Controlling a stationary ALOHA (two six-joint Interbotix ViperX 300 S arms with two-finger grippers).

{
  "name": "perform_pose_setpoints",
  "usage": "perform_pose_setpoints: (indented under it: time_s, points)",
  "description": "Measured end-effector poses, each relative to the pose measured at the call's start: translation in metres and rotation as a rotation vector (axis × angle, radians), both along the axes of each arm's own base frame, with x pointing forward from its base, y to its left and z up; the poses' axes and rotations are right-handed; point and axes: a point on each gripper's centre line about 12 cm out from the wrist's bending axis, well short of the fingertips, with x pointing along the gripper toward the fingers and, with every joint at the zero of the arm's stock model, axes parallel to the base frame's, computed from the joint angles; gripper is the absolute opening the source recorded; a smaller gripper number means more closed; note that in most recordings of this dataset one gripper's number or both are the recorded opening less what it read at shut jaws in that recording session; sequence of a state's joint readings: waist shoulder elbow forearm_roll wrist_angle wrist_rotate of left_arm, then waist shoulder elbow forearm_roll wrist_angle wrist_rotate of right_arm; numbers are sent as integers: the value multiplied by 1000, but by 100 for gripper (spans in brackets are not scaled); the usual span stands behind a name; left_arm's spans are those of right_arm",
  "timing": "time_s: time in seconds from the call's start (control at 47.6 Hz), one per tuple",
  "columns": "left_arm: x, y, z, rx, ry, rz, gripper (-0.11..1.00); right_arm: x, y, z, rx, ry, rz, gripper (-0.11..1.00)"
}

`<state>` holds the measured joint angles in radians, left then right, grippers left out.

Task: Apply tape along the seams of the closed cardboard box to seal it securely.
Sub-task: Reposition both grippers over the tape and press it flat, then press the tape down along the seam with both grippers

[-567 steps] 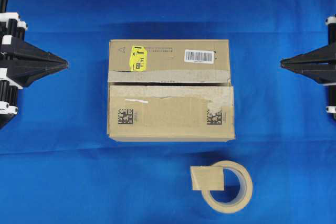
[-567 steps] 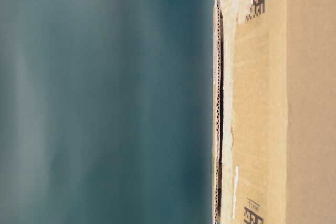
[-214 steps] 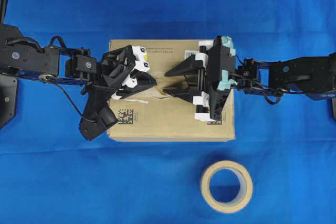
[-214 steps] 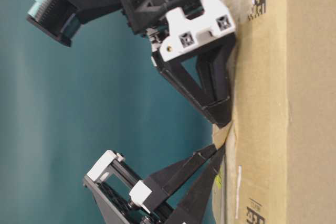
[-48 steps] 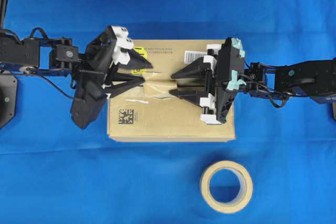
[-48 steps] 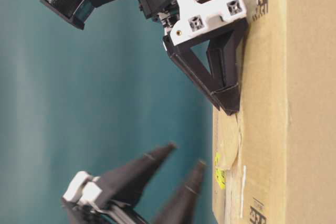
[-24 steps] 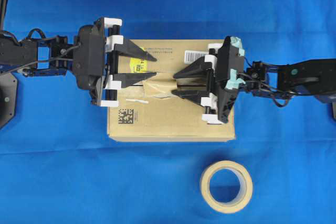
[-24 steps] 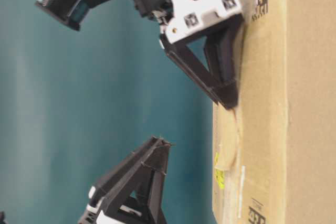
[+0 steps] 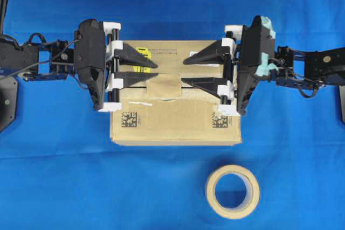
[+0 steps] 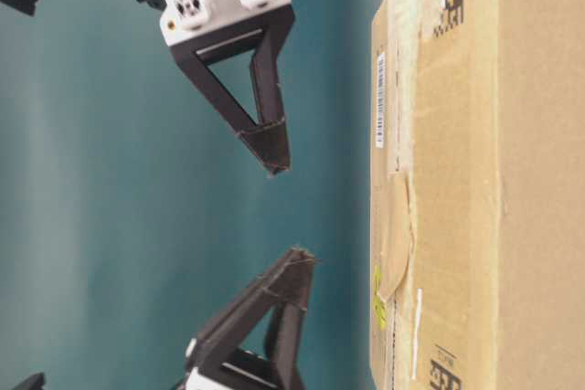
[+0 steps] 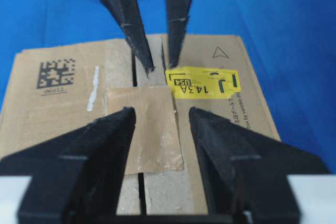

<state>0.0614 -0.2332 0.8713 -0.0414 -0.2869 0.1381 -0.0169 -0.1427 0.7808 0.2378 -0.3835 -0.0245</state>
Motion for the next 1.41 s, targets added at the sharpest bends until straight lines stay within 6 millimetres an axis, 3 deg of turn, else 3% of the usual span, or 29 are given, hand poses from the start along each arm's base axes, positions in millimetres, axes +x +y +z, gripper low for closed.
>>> perform_pose_setpoints:
  time_s: [0.105,0.189,0.231,0.966,1.196,1.406]
  points:
    - [2,-4,-5,-5,3,-10,2,6,2,-7,-1,18,6,23]
    - [3,-7,-9,-6,9,-17,1,12,2,-12,-5,31,8,3]
    - [4,-7,-10,-6,12,-19,1,14,2,-15,-3,37,7,-2]
    - [10,-9,-47,-59,102,-4,1,48,-2,-56,-1,118,-2,-2]
    - [4,-9,-52,-96,111,13,1,47,0,-63,10,133,-2,-2]
    - [-6,-10,-57,-101,128,14,1,32,2,-68,18,151,-4,-2]
